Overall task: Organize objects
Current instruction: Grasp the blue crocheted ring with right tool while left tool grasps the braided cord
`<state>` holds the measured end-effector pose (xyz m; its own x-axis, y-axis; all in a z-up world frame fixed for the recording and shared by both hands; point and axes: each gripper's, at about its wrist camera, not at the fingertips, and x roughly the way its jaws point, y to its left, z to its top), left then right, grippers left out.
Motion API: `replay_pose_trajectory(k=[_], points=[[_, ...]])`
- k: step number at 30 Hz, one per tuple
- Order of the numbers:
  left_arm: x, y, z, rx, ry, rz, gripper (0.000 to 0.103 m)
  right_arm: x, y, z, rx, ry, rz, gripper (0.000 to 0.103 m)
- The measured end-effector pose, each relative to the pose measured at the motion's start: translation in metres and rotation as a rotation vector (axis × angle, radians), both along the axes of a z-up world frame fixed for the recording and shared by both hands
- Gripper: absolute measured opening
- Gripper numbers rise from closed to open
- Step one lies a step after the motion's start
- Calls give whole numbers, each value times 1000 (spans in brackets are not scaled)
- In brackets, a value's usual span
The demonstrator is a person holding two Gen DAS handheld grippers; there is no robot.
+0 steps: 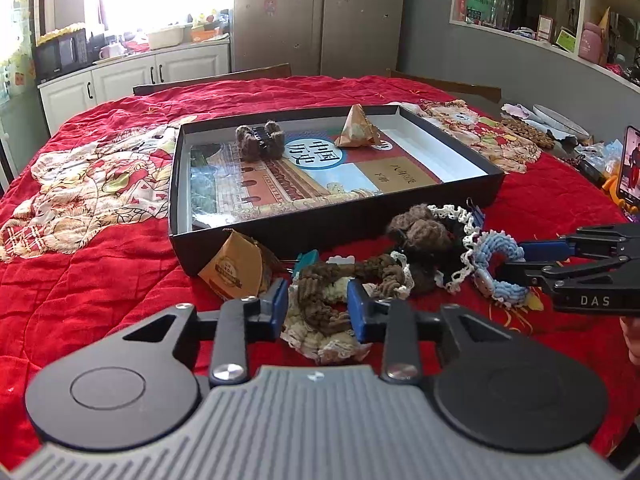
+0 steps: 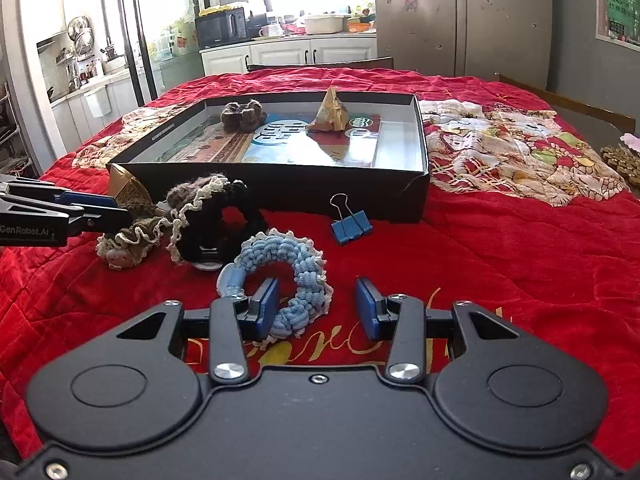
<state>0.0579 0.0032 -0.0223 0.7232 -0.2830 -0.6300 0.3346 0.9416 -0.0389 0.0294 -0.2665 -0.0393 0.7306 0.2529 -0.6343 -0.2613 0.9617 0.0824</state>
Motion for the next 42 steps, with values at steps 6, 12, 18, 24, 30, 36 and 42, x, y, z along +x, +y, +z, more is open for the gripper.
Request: replay_pose_trajectory(k=[6, 12, 18, 24, 30, 36, 42], points=[[0, -4, -6, 24, 2, -8, 35, 0, 1, -1, -6, -4, 4, 40], [6, -5, -11, 21, 8, 9, 30, -1, 2, -1, -8, -6, 5, 40], [6, -4, -12, 31, -14, 30, 15, -1, 2, -1, -9, -6, 6, 40], [-1, 4, -3, 12, -17, 32, 13, -1, 2, -1, -6, -6, 6, 39], [-8, 11, 7, -1, -28, 32, 13, -2, 2, 0, 22, -3, 14, 23], [-14, 11, 14, -10, -46, 22, 13, -3, 2, 2, 32, -9, 21, 17], [-18, 12, 20, -8, -73, 17, 13, -5, 1, 4, 39, -19, 25, 14]])
